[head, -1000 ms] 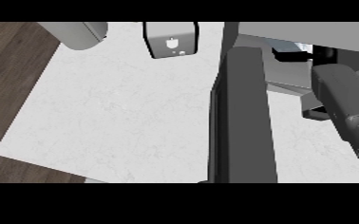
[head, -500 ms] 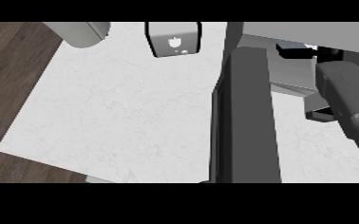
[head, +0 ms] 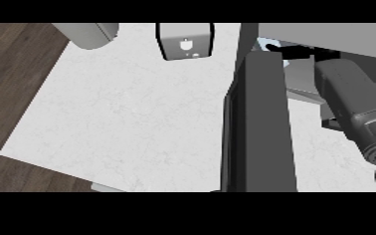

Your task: Pick up the milk, place it into the microwave and close the microwave

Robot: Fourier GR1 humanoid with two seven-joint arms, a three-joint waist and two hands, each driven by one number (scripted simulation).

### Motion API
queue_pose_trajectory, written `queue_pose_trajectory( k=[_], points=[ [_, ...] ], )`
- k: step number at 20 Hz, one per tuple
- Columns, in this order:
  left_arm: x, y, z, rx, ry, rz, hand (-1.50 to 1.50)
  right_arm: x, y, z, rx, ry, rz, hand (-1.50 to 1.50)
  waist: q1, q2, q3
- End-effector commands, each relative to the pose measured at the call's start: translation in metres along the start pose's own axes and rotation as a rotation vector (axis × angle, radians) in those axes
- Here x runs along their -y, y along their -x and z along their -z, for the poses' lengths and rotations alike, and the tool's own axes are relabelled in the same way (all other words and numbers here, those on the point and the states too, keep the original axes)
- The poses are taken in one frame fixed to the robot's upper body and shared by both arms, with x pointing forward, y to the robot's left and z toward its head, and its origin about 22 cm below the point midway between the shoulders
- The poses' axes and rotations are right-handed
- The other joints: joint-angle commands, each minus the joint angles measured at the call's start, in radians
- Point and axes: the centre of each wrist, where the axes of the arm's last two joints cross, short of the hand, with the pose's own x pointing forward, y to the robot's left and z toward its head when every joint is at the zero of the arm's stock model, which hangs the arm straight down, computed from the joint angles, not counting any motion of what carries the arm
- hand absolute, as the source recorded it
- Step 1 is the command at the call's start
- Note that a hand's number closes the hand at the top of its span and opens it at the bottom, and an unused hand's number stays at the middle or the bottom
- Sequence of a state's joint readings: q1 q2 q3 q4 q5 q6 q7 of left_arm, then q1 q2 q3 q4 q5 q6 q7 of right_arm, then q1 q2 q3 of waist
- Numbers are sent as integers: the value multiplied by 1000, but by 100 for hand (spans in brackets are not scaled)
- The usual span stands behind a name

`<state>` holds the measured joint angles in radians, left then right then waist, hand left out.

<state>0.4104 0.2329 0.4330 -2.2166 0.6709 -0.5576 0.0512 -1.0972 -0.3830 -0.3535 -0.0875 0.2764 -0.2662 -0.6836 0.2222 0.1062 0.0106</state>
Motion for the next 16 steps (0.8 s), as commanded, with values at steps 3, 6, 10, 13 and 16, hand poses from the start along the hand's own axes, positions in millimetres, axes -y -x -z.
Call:
queue_pose_trajectory(
  k=[3,6,10,13,16],
  points=[
    [0,1,7,-4,1,11,-150,-40,-18,3,-13,-103,-41,-150,0,-9,-4],
    [-4,8,9,-17,3,-4,-150,-55,-37,12,-22,-73,-34,-150,-4,-8,-7],
    [-5,10,12,-20,21,-10,-150,-70,-55,18,-22,-62,-21,-150,-10,-16,-7],
    [-5,11,8,-54,24,2,-150,-77,-65,22,22,-72,-23,-150,-15,-27,-6],
    [-2,16,9,-51,29,-26,-150,-85,-68,20,35,-53,5,-150,-32,-30,-6]
  ],
)
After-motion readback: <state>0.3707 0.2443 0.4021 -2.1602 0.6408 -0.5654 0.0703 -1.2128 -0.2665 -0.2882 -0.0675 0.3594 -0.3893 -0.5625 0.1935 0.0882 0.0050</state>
